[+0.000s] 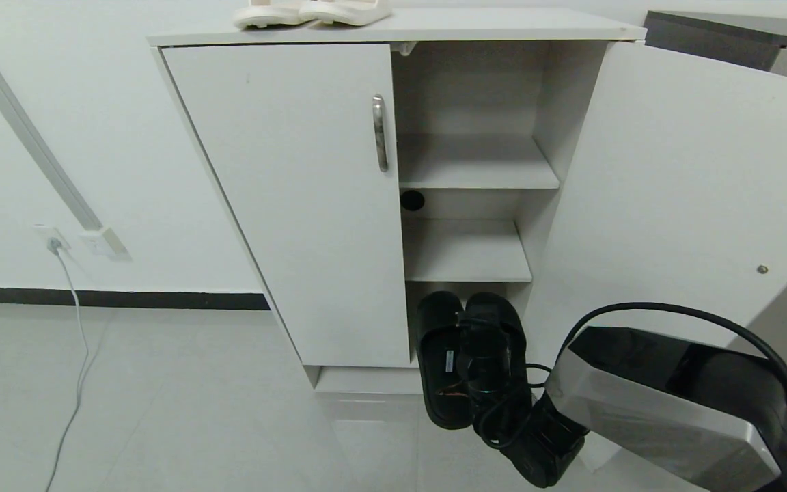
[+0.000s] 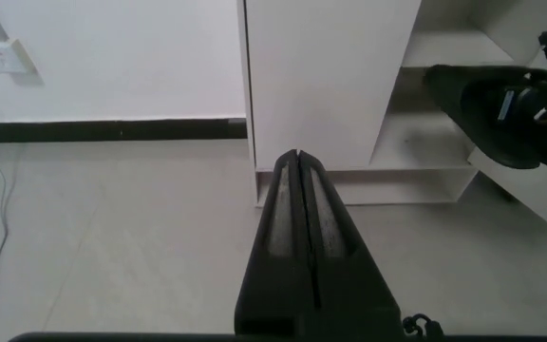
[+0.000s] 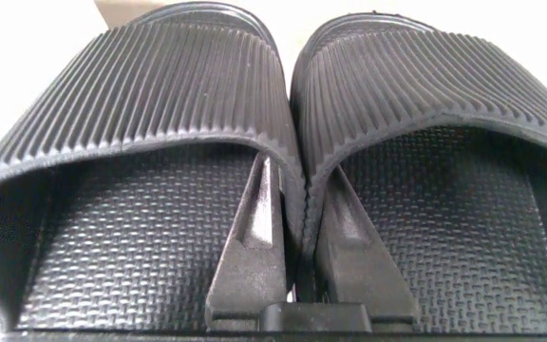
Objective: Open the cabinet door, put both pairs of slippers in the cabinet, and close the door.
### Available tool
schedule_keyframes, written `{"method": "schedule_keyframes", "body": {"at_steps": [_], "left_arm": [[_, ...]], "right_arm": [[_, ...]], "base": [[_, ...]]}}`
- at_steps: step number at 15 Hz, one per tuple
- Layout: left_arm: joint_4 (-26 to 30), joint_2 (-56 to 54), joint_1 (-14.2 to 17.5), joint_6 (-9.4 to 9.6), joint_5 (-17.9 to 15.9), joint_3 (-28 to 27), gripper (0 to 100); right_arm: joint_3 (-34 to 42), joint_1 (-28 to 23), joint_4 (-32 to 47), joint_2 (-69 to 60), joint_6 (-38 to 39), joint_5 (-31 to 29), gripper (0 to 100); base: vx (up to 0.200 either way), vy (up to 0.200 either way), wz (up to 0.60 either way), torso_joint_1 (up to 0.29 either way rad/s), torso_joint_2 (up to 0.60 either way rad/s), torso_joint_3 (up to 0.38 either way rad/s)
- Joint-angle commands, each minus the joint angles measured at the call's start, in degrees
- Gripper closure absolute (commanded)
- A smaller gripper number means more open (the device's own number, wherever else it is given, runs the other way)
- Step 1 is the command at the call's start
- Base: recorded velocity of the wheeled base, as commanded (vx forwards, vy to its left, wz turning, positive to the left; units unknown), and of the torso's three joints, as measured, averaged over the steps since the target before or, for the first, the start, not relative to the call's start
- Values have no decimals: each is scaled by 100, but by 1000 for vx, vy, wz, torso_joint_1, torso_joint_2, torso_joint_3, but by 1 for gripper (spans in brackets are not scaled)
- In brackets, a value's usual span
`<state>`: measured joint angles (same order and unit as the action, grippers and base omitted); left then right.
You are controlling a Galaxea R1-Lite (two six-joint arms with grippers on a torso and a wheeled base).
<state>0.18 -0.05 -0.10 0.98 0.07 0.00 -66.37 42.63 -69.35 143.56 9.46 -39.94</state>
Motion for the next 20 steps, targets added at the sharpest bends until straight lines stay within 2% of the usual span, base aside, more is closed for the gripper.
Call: {"method": "schedule_keyframes", "body": {"at_steps": [1, 7, 17, 20], "left_arm": [[-1, 5, 1, -1, 1, 0, 100], [-1, 5, 1, -1, 19, 0, 100], [-1, 5, 1, -1, 10, 0, 100], [-1, 5, 1, -1, 10, 0, 100]], "right_arm": [[36, -36, -237, 32, -181, -5, 100], [80, -123, -659, 23, -744, -164, 100], [71, -150, -659, 32, -823, -260, 100], [54, -159, -632, 32, -832, -251, 100]], "base": [[0, 0, 0, 0, 0, 0], [0, 0, 0, 0, 0, 0], [200, 0, 0, 3, 1, 1], [0, 0, 0, 0, 0, 0]]}}
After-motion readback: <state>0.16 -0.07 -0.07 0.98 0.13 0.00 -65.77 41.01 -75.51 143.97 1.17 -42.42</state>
